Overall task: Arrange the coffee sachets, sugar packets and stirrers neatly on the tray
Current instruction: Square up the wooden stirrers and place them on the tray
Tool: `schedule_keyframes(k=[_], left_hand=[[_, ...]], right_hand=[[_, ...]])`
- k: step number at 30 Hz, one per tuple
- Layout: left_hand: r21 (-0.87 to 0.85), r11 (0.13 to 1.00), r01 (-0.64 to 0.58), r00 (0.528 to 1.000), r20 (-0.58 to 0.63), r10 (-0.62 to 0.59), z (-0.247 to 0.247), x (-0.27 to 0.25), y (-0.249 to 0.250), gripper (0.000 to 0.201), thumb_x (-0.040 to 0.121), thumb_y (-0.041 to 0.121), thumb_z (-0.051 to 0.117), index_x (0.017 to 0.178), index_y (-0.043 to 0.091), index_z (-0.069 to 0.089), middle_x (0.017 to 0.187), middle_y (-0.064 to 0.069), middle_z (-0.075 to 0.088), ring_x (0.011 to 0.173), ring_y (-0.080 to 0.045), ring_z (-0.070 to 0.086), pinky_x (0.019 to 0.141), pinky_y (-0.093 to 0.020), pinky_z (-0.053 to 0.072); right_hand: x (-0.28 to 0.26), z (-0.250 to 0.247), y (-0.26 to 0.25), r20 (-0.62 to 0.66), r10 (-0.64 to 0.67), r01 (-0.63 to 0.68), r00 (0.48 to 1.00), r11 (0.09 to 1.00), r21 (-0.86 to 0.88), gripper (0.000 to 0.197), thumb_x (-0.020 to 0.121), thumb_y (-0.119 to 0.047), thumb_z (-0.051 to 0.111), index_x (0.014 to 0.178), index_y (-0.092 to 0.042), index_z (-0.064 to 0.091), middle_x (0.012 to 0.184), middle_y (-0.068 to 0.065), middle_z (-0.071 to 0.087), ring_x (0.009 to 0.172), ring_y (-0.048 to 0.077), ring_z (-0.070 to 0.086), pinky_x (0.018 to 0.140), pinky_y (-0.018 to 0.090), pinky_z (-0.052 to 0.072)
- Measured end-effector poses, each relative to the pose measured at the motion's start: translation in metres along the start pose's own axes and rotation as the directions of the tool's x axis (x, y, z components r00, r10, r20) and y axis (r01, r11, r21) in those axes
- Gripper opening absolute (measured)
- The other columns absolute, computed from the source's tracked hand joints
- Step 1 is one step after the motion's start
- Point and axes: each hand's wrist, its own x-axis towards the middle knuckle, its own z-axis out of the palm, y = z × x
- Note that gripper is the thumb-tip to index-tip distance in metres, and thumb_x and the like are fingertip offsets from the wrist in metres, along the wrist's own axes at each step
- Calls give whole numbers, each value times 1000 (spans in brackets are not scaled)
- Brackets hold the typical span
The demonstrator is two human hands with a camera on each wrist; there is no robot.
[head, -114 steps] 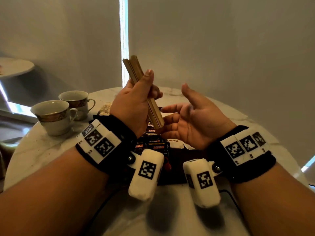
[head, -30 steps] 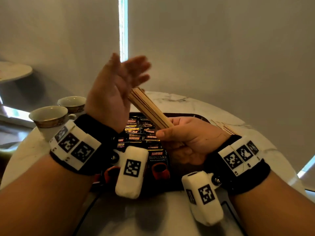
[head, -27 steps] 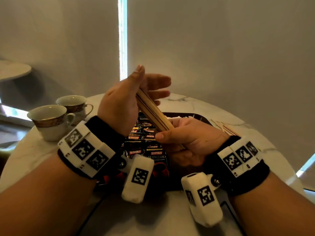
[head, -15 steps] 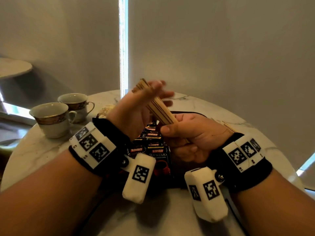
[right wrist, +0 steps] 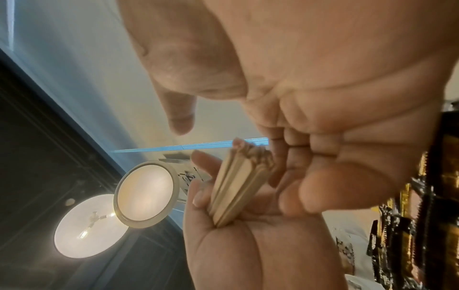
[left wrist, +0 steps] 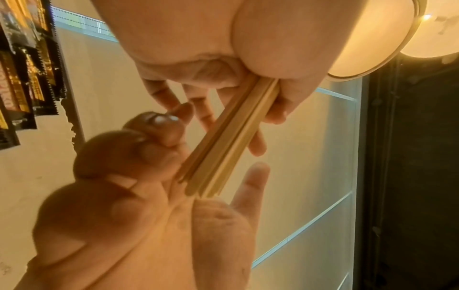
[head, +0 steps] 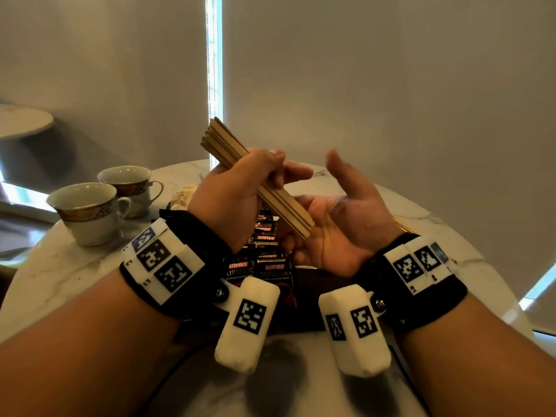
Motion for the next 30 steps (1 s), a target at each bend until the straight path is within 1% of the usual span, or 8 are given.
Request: schedule_keyframes(k=[5,9,12,15,19,22,26,30], left_hand=[[42,987,156,978,134,-160,1,-6,-3,35,88,32,63,81,-2,60,81,-18,70,41,-22,60,40,-27,47],[-9,968,249,923,306,-235,1,-9,-2,42,88,36,53,101,1,72,57,-17,63,35,-27,56,46,-34,53],[-9,957,289,920,279,-276,-4,-5,-4,40,83,37,56,103,9,77,92,-22,67,64,-36,64,63,-41,56],[-15,950,311,926,230,-300,-10,0,-3,36,81,36,57,100,14,79,110,-17,57,100,-36,59,83,-45,53],[9,959,282,951,133,-281,-10,3,-7,44,85,43,68,113,8,69,91,-3,73,86,-19,70,74,-33,56],[80,957,280,956,73,-285,-9,3,-7,80,57,77,76,112,21,60,97,-4,68,97,-23,62,83,-40,47],[13,948,318,944,-101,-315,-12,8,0,126,39,95,58,143,24,44,115,-1,57,100,-18,55,75,-34,41],[-56,943,327,930,-155,-332,-16,12,6,113,53,83,49,148,23,41,113,-2,56,93,-15,52,71,-33,40]], right_hand=[[-2,12,6,110,-61,72,992,992,-102,35,79,-45,69,95,-14,63,72,10,61,49,19,55,45,22,40],[0,10,7,166,-72,94,983,988,-123,42,80,-36,74,100,0,64,75,15,68,59,23,67,53,27,55],[0,17,10,147,-89,100,985,993,-66,31,78,-21,79,96,-6,59,76,14,64,52,18,63,43,24,50],[0,28,13,60,-60,65,996,993,-94,7,87,-10,61,88,-14,55,71,7,52,42,10,48,39,19,39],[-2,33,6,-56,-33,20,998,976,-217,10,90,-9,54,100,-12,52,68,5,48,41,10,43,39,19,34],[-12,28,-11,-187,-38,-33,982,930,-366,14,95,-1,49,106,-10,53,66,5,47,42,11,42,40,20,31],[-15,-4,-47,-591,-124,-224,797,849,-479,11,97,-4,51,108,-4,55,70,6,50,55,15,48,51,26,39],[-4,-59,-61,-831,-164,-586,532,637,-501,13,95,-16,62,97,-3,65,78,10,59,66,20,53,64,33,45]])
